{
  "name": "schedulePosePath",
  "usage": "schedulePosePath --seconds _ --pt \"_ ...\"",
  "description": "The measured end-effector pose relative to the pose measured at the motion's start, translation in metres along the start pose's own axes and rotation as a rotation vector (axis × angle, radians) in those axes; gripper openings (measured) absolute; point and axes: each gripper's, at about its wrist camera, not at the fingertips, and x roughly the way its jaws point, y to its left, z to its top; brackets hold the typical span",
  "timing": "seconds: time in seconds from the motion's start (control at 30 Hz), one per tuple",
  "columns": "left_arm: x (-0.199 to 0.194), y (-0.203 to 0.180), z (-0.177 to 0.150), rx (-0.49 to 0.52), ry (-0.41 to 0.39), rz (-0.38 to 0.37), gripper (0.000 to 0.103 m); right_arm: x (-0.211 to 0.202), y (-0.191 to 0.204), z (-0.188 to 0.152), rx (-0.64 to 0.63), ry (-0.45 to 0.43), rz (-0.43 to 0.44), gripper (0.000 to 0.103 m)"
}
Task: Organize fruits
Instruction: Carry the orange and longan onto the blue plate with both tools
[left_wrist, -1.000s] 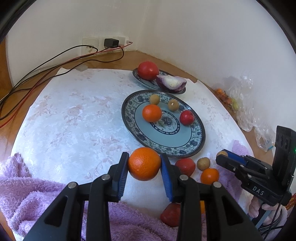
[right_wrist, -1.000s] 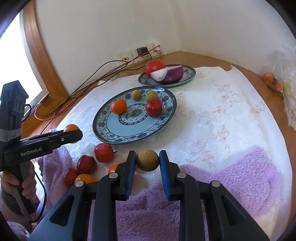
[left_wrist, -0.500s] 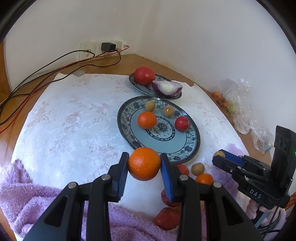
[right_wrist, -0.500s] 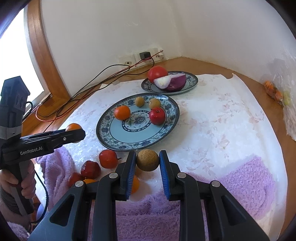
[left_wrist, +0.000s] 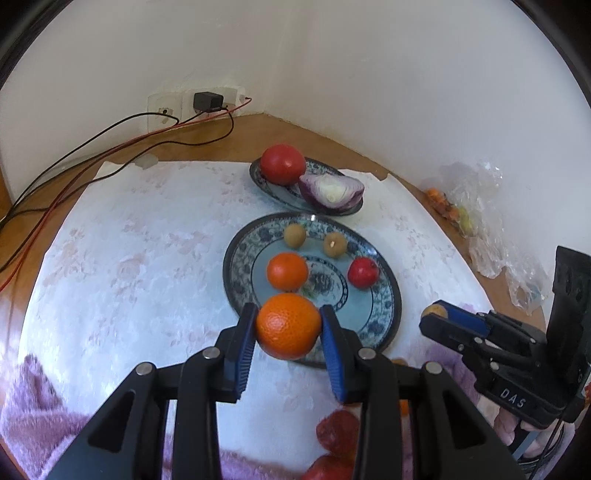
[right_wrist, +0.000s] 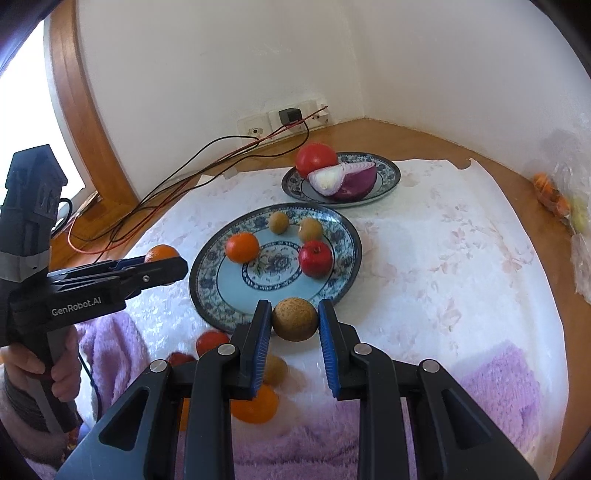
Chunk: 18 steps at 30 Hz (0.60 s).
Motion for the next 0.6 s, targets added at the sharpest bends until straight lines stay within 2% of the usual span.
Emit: schedulePosePath --seconds 0.23,0.6 --pt "0.018 -0.008 0.020 0.032 -0.004 0.002 0.036 0.012 0.003 0.020 -0.005 -0.018 -0.005 0.027" --pt "0.047 0.000 0.042 -0.011 -0.015 -0.001 0.036 0.040 -0.009 0.042 0.062 -0.023 -0.036 0.027"
